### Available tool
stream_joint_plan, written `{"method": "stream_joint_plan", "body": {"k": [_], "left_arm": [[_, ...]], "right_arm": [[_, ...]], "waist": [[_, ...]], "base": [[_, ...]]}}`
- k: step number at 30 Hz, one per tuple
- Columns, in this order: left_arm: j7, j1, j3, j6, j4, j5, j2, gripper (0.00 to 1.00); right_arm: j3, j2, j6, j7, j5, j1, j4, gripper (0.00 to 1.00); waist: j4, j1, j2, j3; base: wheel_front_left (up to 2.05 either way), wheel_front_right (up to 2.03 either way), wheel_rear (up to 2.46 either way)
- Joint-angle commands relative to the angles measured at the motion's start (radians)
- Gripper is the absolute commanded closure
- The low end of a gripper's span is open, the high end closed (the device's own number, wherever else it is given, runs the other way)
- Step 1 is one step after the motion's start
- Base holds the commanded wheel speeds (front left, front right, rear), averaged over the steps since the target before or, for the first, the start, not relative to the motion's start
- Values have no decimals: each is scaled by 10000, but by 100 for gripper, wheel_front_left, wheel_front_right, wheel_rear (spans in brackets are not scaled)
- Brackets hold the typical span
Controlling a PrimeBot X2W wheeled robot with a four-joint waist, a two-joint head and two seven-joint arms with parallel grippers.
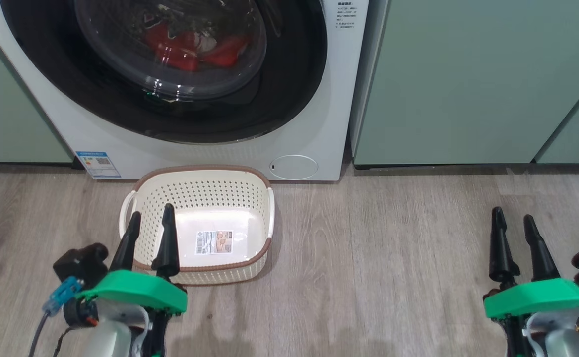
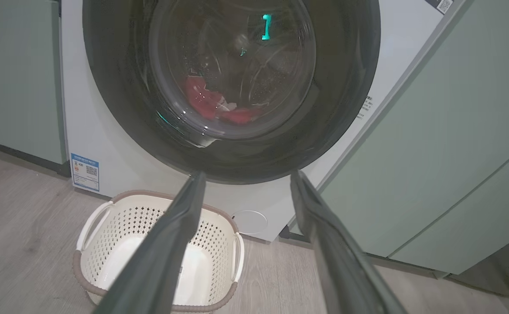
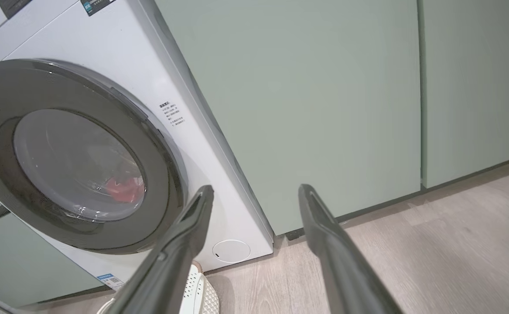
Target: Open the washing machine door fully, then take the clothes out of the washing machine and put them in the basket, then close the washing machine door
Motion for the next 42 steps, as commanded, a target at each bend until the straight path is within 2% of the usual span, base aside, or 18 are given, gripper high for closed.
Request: {"method": "stream_joint_plan", "body": {"k": [1, 34, 37, 42], "left_arm": [[-161, -583, 200, -14, -290, 376, 129, 0], [-1104, -919, 127, -97, 593, 4001, 130, 0], [-1192, -949, 134, -85, 628, 4269, 132, 0], [-1196, -968, 158, -93, 713, 4096, 131, 0]], "right_arm": [[224, -144, -5, -163, -371, -453, -422, 0], [476, -202, -7, -1106, -4066, -385, -83, 0], [498, -207, -7, -1194, -4402, -383, -92, 0], [451, -208, -7, -1198, -4256, -380, -97, 0]], "waist": [[7, 0, 0, 2], [99, 0, 0, -69], [103, 0, 0, -77], [104, 0, 0, -85]], "base": [[0, 0, 0], [0, 0, 0], [0, 0, 0], [0, 0, 0]]}}
